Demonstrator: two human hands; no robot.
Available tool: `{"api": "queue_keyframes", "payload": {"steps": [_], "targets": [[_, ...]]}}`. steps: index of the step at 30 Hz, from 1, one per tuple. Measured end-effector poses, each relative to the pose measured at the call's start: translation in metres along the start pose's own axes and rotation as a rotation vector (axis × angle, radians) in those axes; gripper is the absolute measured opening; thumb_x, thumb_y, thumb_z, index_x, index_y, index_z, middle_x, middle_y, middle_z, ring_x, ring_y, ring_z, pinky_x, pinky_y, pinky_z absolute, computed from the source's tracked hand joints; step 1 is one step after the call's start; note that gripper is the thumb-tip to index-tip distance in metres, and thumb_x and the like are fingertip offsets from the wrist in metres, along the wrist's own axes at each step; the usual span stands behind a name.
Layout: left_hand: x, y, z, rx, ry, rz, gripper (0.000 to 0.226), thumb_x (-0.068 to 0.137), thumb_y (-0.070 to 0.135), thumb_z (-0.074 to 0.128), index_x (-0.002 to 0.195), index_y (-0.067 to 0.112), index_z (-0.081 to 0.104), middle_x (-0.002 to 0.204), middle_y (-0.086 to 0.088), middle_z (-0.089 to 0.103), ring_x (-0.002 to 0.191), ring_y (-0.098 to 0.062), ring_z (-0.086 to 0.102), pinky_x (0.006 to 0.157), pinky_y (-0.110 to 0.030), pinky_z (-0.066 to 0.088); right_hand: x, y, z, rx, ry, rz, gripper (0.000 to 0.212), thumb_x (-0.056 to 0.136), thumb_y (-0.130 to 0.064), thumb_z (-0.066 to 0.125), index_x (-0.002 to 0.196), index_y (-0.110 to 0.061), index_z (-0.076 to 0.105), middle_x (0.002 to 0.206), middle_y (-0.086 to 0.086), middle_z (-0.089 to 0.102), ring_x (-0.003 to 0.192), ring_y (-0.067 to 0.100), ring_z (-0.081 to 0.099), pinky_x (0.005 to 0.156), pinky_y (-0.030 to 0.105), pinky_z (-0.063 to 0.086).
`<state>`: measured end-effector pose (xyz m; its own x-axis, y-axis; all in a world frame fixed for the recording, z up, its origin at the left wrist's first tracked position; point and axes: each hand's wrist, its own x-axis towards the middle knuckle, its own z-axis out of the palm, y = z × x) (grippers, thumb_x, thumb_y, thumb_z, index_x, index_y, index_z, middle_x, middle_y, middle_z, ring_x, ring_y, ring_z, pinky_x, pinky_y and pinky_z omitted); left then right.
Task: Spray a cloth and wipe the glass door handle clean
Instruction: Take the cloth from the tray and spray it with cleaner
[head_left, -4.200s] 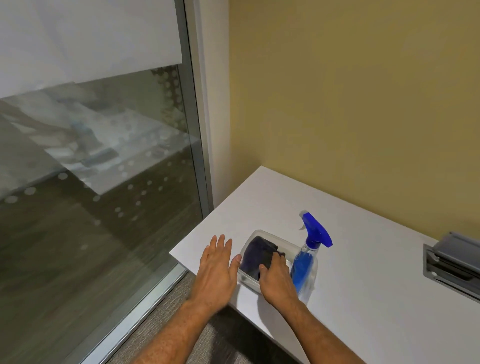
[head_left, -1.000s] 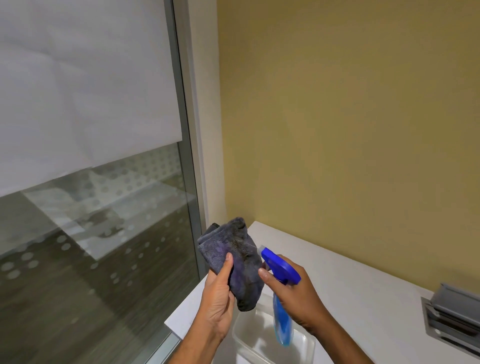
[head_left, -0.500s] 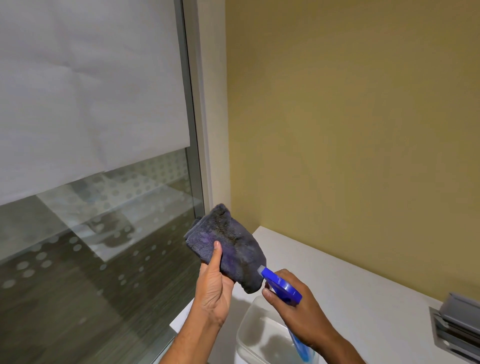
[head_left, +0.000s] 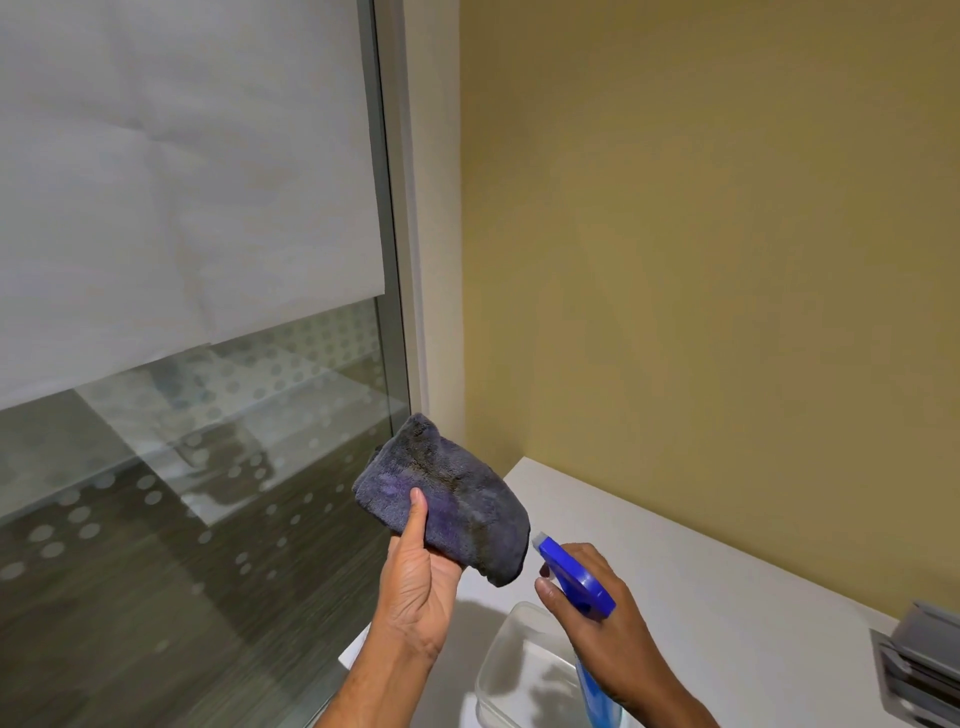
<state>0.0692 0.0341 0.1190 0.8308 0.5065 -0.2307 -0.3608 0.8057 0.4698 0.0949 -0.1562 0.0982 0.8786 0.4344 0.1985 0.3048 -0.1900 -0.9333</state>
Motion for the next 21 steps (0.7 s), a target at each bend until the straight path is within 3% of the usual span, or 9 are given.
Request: {"api": "queue_keyframes", "payload": {"steps": [3,7,12,17,21], "targets": [[0.003,0.0,0.0,-0.009,-0.006,-0.016,0.046,0.103,0.027,0.057,0.147,0.011,0.055,0.139,-0.017,0.068,0.13,-0.032,0.063,0.116,-0.063,0.041,0.001,0.007,-0.001,0.004,0.009,0.005,0.004,0.091,-0.018,0.07,0.092,-0.017,0.066,0.094,0.001,0.061,0.082,0.011,0.061,0.071,0.011,0.046],[0.006,-0.002,-0.004,-0.011,-0.008,-0.038,0.048,0.103,0.03,0.057,0.148,0.012,0.055,0.141,-0.015,0.068,0.132,-0.031,0.062,0.104,-0.058,0.049,0.004,0.022,-0.002,0.049,0.114,0.057,0.008,0.091,-0.018,0.071,0.091,-0.024,0.066,0.096,0.0,0.066,0.085,0.013,0.063,0.076,0.023,0.05],[0.009,-0.007,-0.01,-0.001,-0.006,-0.067,0.051,0.102,0.032,0.057,0.15,0.013,0.053,0.144,-0.015,0.065,0.135,-0.031,0.06,0.097,-0.054,0.052,0.004,0.053,0.001,0.08,0.231,0.137,0.008,0.09,-0.024,0.071,0.095,-0.026,0.065,0.093,0.0,0.065,0.081,0.011,0.062,0.072,0.024,0.051],[0.011,-0.016,-0.018,0.021,0.004,-0.074,0.05,0.102,0.031,0.059,0.149,0.013,0.054,0.143,-0.014,0.066,0.135,-0.03,0.061,0.119,-0.057,0.04,0.004,0.083,0.007,0.16,0.335,0.267,0.019,0.089,-0.027,0.072,0.105,-0.028,0.063,0.101,-0.001,0.067,0.092,0.021,0.065,0.073,0.027,0.054],[0.011,-0.016,-0.024,0.029,0.028,-0.065,0.048,0.102,0.027,0.059,0.147,0.012,0.056,0.141,-0.014,0.068,0.133,-0.029,0.062,0.118,-0.055,0.042,0.0,0.098,0.011,0.154,0.33,0.283,0.023,0.089,-0.027,0.072,0.11,-0.026,0.063,0.103,0.0,0.068,0.095,0.021,0.065,0.071,0.023,0.052]]}}
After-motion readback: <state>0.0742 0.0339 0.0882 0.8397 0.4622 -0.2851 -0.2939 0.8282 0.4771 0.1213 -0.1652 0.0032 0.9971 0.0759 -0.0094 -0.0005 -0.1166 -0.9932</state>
